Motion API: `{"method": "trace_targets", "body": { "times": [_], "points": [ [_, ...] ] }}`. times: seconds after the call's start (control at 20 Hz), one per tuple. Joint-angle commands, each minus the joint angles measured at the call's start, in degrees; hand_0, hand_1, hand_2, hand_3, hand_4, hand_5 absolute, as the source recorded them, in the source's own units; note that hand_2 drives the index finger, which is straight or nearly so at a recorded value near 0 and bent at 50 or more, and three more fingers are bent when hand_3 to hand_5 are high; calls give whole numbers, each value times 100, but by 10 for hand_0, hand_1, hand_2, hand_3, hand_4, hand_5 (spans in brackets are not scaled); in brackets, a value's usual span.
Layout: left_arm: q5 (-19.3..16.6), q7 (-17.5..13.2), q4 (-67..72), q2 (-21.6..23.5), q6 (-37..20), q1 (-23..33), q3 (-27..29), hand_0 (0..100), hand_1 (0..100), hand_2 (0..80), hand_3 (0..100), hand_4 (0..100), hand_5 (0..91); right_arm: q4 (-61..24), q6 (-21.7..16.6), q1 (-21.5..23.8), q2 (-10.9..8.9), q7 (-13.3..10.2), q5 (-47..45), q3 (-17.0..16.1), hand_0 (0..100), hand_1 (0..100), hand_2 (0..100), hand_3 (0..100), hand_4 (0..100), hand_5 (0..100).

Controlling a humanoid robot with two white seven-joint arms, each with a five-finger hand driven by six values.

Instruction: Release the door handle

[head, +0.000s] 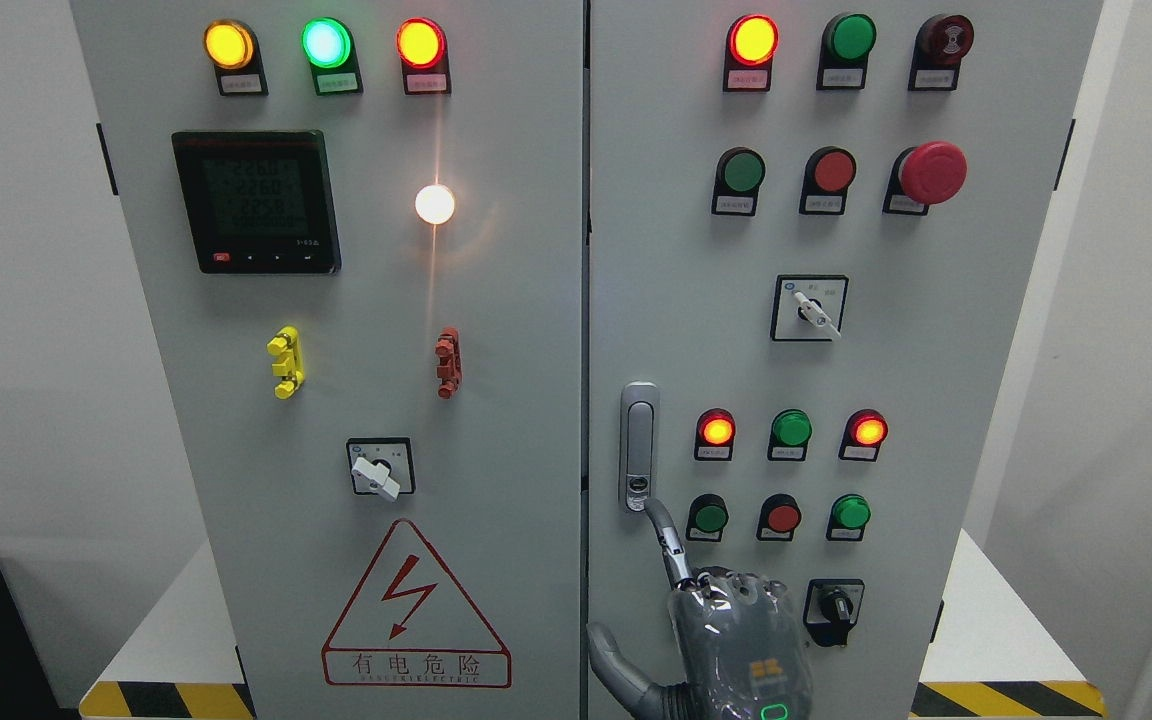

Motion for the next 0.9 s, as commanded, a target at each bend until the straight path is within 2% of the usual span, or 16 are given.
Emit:
{"method": "trace_targets", "body": {
  "times": [0.0,0.85],
  "points": [
    [-6,1,-1,1,-1,97,0,120,556,0,0,0,0,434,157,-211,42,14,128,147,247,191,74,1000,1000,1000],
    [3,1,8,1,-1,97,0,120,556,0,0,0,0,636,448,-483,42,32,172,103,257,197,86,1000,1000,1000]
  ]
}}
